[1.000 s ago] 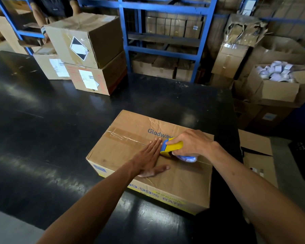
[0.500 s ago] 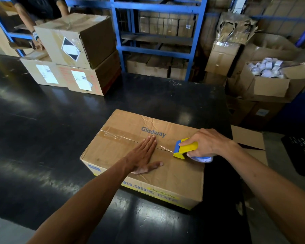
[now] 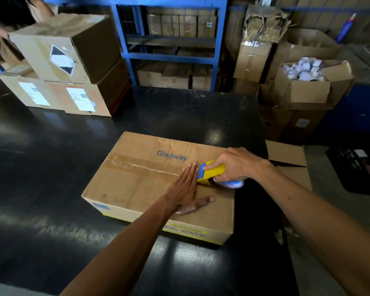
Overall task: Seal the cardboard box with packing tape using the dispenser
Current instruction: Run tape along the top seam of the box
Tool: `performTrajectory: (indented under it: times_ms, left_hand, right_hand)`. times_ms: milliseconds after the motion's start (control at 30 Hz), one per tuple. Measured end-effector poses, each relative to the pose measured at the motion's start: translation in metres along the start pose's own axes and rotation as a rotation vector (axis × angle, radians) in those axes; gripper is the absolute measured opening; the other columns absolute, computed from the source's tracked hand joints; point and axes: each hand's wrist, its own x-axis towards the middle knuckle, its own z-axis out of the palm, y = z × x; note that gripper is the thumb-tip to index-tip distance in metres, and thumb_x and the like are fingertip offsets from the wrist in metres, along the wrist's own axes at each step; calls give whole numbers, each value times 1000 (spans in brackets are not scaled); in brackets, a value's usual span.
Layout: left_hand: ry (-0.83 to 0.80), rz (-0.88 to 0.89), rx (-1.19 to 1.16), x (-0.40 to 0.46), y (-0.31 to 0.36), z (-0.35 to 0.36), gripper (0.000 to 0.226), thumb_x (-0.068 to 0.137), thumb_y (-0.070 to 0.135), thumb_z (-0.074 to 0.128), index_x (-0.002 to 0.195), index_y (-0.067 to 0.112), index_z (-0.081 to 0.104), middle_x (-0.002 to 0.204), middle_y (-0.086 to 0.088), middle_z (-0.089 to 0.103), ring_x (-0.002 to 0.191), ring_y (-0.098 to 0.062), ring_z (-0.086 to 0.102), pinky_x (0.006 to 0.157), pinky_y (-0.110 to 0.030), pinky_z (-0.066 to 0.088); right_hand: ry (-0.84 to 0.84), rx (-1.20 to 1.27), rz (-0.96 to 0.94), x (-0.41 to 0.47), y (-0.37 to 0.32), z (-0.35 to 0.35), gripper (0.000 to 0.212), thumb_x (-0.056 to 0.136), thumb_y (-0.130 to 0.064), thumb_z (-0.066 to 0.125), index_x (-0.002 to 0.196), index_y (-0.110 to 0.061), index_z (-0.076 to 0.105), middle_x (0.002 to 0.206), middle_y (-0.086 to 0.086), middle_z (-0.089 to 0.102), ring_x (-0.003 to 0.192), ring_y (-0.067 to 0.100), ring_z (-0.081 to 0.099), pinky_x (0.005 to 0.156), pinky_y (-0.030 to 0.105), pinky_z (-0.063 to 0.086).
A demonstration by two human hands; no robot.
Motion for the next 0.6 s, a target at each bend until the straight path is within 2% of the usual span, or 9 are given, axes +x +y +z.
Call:
performTrajectory:
  times_ms: [200, 333, 467, 600]
  left_hand:
    - [-11, 2, 26, -1, 2, -4, 116, 81, 88, 16, 153, 3, -16, 164, -14, -14, 151, -21, -15, 124, -38, -2]
    - [-23, -9, 46, 0, 1, -3, 116, 81, 88, 15, 154, 3, -15, 164, -13, -15, 151, -21, -15, 124, -39, 0]
    - [-52, 5, 71, 1, -1, -2, 116, 81, 90, 10, 155, 3, -8, 163, -14, -17, 151, -21, -17, 124, -41, 1]
    - [-69, 33, 82, 0, -3, -4, 113, 82, 89, 9, 153, 3, -14, 161, -14, -22, 150, -22, -20, 124, -41, 0]
  right_hand:
    - [-10, 33, -4, -1, 4, 0, 51, 76, -67, 60, 126, -54, 57, 108, -5, 65, 88, 19, 55, 66, 31, 38]
    - [-8, 50, -19, -9, 5, -2, 52, 77, -65, 60, 128, -54, 55, 96, -8, 59, 80, 14, 48, 64, 30, 37]
    - [-59, 72, -6, -32, 27, -2, 47, 79, -61, 62, 125, -57, 55, 94, -8, 61, 81, 16, 55, 64, 31, 45]
    - [-56, 42, 41, -80, 65, 12, 50, 80, -61, 62, 129, -55, 54, 88, -9, 55, 74, 9, 53, 58, 22, 36]
